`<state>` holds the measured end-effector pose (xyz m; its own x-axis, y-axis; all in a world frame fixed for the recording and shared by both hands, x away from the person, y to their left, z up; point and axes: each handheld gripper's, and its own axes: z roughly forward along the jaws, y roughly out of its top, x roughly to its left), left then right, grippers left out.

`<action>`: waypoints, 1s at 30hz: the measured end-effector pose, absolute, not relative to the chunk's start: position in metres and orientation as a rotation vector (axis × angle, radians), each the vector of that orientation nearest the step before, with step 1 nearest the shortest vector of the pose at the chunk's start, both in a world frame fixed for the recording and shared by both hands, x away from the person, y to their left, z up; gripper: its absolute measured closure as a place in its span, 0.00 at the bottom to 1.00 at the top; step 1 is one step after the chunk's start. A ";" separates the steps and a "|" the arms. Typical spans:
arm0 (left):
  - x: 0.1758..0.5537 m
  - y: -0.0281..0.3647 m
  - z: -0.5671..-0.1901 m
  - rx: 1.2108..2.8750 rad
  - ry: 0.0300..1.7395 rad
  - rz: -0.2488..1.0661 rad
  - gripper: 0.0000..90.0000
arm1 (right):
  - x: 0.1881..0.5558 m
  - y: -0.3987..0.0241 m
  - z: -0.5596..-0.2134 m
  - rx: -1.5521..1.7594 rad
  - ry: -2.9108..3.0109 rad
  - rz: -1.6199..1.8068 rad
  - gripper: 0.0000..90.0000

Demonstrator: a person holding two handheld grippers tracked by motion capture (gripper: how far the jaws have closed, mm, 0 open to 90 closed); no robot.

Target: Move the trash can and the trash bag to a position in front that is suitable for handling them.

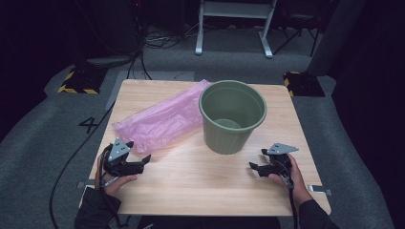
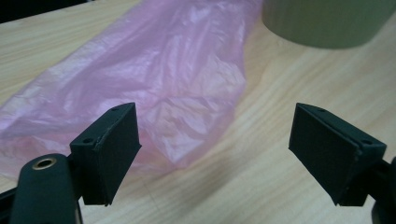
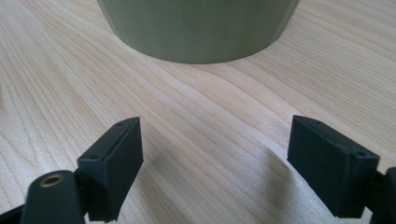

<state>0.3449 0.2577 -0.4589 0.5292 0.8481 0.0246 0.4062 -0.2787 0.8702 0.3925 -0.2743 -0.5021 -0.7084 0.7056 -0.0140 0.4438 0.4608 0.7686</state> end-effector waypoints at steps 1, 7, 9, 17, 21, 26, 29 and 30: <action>0.347 0.257 -0.457 1.871 1.028 0.638 0.17 | 0.393 -0.274 -0.502 0.977 2.383 1.109 0.20; 0.374 0.249 -0.463 1.992 0.961 0.617 0.18 | 0.393 -0.274 -0.502 0.982 2.388 1.104 0.20; 0.378 0.249 -0.466 2.007 0.961 0.605 0.18 | 0.393 -0.274 -0.502 0.982 2.388 1.104 0.20; 0.399 0.251 -0.488 2.104 0.988 0.453 0.49 | 0.393 -0.274 -0.502 0.983 2.393 1.104 0.20; 0.400 0.251 -0.491 2.101 0.963 0.450 0.73 | 0.393 -0.274 -0.502 0.987 2.391 1.097 0.21; 0.398 0.248 -0.493 2.120 0.971 0.427 0.90 | 0.393 -0.273 -0.503 0.989 2.393 1.092 0.21; 0.395 0.243 -0.495 2.128 0.962 0.400 0.92 | 0.393 -0.273 -0.503 0.988 2.394 1.090 0.21; 0.394 0.240 -0.496 2.141 0.955 0.389 0.92 | 0.393 -0.273 -0.503 0.990 2.393 1.091 0.21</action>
